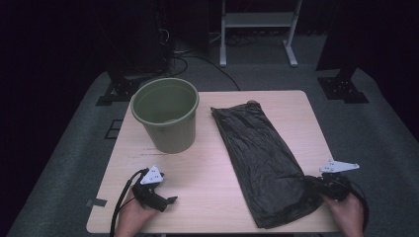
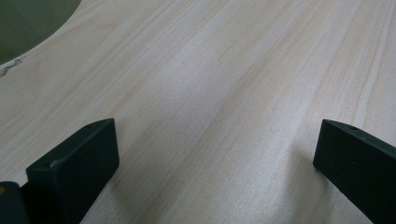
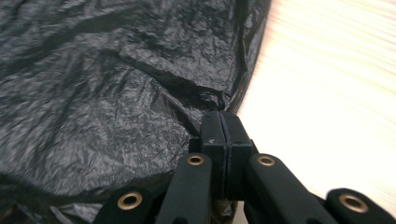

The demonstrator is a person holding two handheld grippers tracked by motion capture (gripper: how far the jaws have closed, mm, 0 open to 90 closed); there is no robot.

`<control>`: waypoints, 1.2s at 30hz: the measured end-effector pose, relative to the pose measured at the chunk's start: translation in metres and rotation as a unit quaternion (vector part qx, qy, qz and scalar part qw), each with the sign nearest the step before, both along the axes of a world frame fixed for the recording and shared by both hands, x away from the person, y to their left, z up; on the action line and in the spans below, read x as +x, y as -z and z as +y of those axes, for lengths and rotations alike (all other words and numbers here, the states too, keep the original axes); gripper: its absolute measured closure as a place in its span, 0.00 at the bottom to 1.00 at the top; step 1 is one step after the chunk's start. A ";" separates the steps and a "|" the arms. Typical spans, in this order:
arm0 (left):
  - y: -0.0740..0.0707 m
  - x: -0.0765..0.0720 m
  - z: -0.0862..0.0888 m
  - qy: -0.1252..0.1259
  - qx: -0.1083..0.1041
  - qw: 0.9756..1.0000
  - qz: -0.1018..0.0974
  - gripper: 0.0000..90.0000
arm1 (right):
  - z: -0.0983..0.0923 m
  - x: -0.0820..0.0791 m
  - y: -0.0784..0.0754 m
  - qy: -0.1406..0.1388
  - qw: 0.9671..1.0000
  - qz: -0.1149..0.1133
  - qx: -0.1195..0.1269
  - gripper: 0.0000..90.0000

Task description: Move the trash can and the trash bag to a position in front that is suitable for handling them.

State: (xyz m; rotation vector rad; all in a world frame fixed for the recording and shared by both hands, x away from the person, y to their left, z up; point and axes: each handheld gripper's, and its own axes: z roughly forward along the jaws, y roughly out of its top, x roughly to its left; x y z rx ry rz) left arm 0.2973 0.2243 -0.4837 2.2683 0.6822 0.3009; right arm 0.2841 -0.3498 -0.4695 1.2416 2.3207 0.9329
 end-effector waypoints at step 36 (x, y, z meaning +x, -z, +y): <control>0.000 -0.001 -0.001 -0.007 0.000 1.000 0.000 0.00 | 0.087 0.018 -0.003 -0.075 0.996 -0.038 0.020 0.01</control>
